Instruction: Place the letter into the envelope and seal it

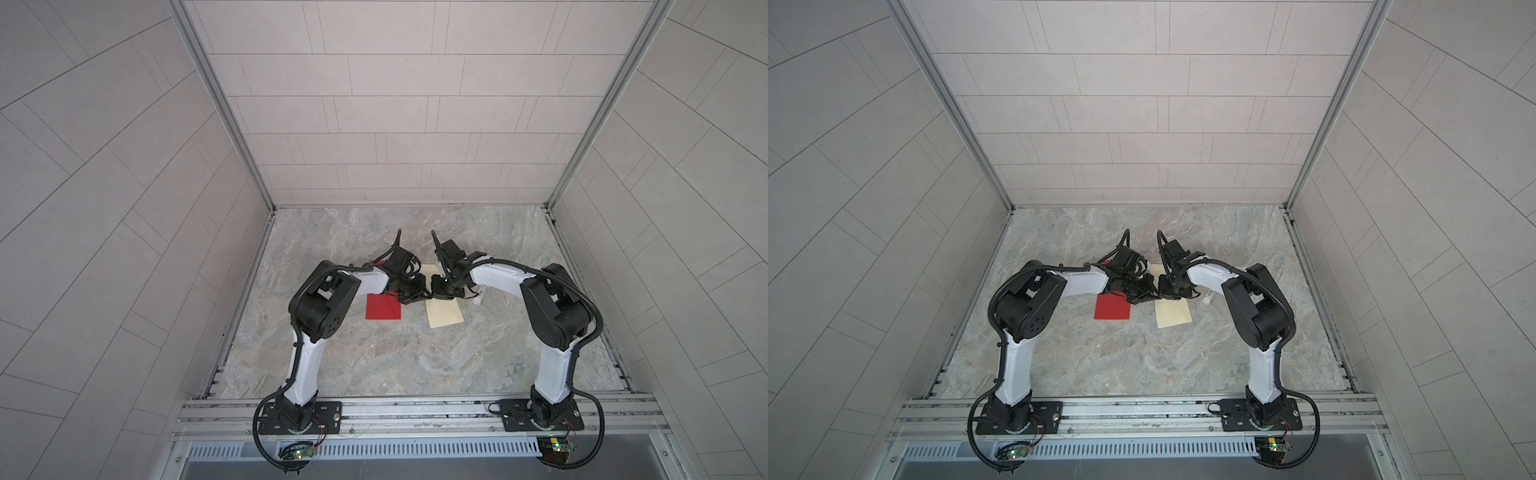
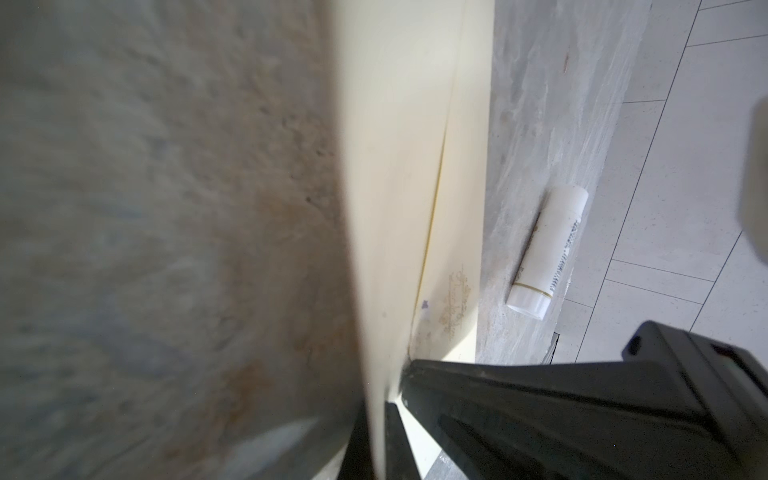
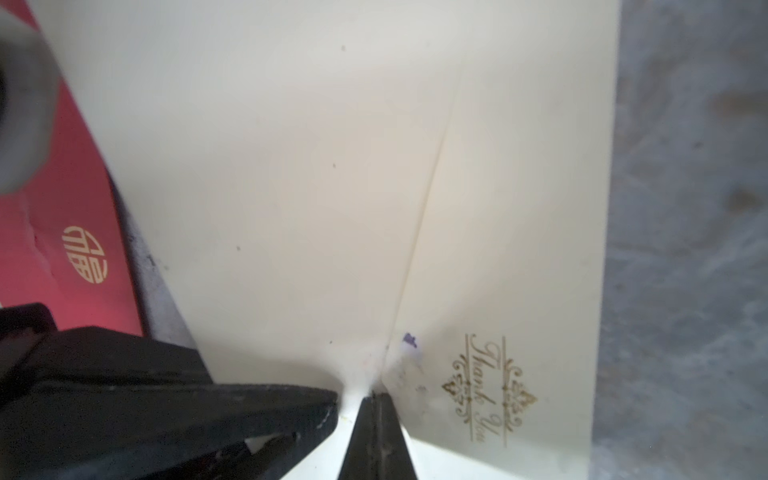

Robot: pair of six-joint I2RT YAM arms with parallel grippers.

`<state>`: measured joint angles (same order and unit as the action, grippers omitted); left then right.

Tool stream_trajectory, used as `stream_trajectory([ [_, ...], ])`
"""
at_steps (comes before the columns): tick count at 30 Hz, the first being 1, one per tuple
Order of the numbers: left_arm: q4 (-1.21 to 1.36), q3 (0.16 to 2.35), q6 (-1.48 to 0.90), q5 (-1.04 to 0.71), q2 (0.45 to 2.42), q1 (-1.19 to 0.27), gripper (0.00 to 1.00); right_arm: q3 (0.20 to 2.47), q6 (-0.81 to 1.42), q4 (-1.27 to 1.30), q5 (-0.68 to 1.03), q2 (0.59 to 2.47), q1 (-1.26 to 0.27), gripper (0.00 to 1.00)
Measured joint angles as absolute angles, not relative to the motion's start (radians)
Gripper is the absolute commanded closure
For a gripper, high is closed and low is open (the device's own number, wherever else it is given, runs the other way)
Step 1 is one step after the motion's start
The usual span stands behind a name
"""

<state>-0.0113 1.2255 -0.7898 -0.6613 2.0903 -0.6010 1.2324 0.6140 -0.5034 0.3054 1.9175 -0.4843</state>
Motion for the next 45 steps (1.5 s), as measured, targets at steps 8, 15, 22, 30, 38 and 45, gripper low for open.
stream_trajectory([
  [8, -0.013, 1.227, -0.788, -0.661, 2.090, -0.601, 1.00, 1.218, 0.637, -0.497, 0.369, 1.913, -0.440, 1.00],
  [15, -0.024, 1.235, -0.784, -0.650, 2.090, -0.603, 1.00, 1.202, 0.623, -0.494, 0.458, 1.910, -0.397, 1.00],
  [22, -0.031, 1.235, -0.784, -0.651, 2.090, -0.603, 1.00, 1.145, 0.605, -0.464, 0.506, 1.870, -0.376, 1.00],
  [30, -0.032, 1.235, -0.784, -0.653, 2.090, -0.602, 1.00, 1.103, 0.603, -0.466, 0.448, 1.734, -0.364, 1.00],
  [38, -0.032, 1.235, -0.783, -0.653, 2.090, -0.602, 1.00, 1.119, 0.603, -0.460, 0.440, 1.810, -0.367, 1.00],
  [45, -0.035, 1.236, -0.783, -0.654, 2.090, -0.602, 1.00, 1.150, 0.607, -0.455, 0.425, 1.866, -0.412, 1.00],
])
